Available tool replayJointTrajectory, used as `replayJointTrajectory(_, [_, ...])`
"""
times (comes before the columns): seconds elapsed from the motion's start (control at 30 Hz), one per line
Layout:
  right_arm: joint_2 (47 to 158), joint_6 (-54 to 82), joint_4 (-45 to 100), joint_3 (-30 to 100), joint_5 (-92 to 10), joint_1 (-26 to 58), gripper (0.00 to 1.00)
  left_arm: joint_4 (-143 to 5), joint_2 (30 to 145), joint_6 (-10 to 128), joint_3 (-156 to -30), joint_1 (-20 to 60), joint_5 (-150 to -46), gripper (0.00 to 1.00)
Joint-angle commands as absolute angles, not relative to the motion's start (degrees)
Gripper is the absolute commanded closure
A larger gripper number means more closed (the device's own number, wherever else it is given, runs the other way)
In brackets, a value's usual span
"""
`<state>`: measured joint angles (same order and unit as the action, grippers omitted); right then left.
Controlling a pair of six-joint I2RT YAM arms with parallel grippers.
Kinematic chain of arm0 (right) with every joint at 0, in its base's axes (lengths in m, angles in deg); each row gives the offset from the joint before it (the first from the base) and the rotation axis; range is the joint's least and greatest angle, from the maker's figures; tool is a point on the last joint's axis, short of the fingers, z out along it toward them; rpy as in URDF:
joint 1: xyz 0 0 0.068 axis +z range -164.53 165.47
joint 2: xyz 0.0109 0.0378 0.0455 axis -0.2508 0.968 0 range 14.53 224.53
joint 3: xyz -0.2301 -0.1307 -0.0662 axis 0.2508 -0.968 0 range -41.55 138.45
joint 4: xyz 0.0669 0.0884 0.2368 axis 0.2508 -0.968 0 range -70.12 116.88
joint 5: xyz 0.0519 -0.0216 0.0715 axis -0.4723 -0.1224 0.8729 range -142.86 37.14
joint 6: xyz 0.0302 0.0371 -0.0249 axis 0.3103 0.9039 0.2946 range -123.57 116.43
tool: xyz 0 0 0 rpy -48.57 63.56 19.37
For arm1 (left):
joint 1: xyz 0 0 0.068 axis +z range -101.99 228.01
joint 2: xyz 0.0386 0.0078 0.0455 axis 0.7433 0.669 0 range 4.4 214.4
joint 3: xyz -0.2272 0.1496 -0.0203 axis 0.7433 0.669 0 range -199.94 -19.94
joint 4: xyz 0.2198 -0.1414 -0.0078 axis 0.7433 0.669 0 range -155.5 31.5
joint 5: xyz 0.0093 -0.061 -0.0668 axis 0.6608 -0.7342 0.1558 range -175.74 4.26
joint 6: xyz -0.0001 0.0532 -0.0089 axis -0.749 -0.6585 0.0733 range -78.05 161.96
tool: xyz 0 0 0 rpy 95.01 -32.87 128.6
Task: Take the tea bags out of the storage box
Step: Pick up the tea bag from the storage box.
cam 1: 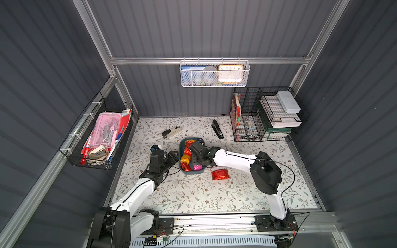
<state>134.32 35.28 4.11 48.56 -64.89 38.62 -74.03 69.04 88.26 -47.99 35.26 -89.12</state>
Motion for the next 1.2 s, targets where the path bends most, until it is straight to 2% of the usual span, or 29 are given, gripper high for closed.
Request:
replayJointTrajectory(0.0, [135.3,35.6,2.5,49.9,-65.2,38.9,0.79,-72.9,68.0,88.7,-47.7,35.4,-88.9,0.35])
replayJointTrajectory(0.33, [134.7,35.2,2.8,49.9,-63.9,38.9,1.00,-72.2,66.7,88.4,-47.7,35.4,-88.6,0.35])
replayJointTrajectory(0.9, [124.8,34.9,3.3,47.1,-63.0,39.2,1.00,-72.5,66.5,88.1,-48.0,35.4,-88.6,0.35])
replayJointTrajectory(1.17, [118.6,35.1,2.1,43.4,-66.4,39.3,1.00,-73.0,67.6,87.3,-48.7,35.4,-88.9,0.35])
